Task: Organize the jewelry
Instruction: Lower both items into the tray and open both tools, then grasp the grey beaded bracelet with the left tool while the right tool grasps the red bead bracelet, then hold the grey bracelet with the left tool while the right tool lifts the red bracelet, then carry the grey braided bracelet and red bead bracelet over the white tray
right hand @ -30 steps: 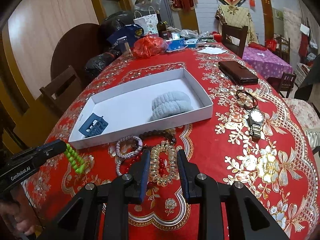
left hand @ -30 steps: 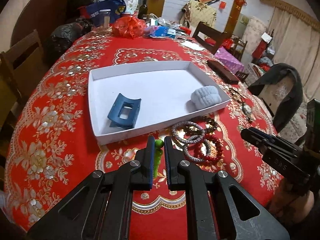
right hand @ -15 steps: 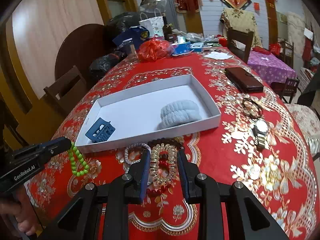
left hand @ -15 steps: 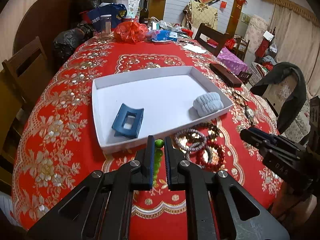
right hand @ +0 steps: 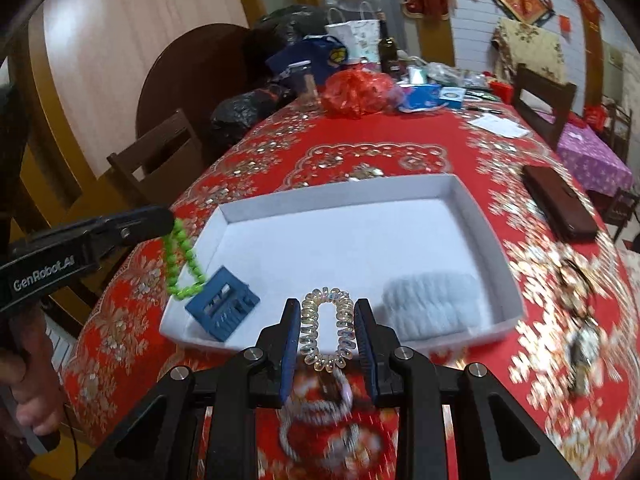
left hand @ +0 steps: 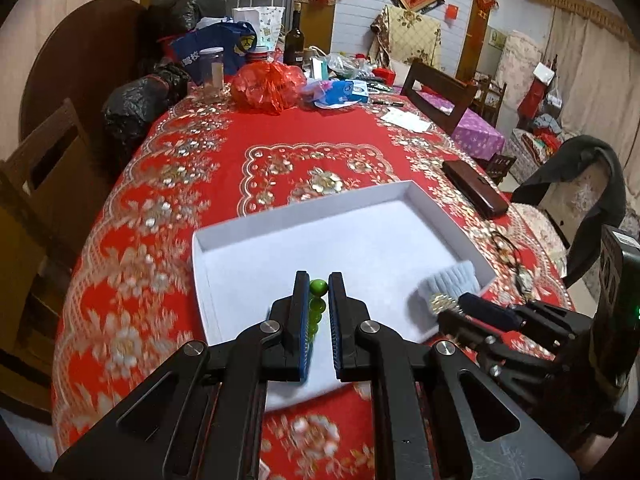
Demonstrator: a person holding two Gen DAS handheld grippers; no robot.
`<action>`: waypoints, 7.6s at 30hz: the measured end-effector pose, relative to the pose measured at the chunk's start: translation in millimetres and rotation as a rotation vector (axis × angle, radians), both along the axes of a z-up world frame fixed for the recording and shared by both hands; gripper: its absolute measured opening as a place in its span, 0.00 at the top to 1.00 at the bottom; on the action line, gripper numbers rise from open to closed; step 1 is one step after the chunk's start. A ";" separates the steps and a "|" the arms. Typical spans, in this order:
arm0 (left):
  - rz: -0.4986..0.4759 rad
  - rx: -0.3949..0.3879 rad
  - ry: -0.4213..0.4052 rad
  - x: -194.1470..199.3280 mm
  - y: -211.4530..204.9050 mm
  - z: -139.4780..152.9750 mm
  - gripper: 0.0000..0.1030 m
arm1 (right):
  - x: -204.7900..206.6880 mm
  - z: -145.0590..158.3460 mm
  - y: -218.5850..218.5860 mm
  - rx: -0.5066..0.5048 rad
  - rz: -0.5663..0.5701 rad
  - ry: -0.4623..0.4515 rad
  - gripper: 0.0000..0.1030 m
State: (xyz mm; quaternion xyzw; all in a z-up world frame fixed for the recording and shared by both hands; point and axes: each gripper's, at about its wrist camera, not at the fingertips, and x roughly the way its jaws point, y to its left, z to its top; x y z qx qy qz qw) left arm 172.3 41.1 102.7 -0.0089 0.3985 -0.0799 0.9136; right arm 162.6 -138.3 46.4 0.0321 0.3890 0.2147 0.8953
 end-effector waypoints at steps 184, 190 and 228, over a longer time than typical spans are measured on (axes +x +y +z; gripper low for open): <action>-0.020 0.100 0.044 -96.1 -27.2 -122.2 0.94 | -101.6 -10.5 -60.7 -0.008 -0.223 -0.070 0.92; -0.050 0.040 0.050 -96.7 -26.0 -105.9 0.95 | -93.6 -1.6 -61.7 0.002 -0.206 -0.067 0.92; 0.119 0.088 0.140 131.7 -31.3 -86.8 0.95 | 132.1 -8.9 -53.5 0.176 -0.090 0.097 0.92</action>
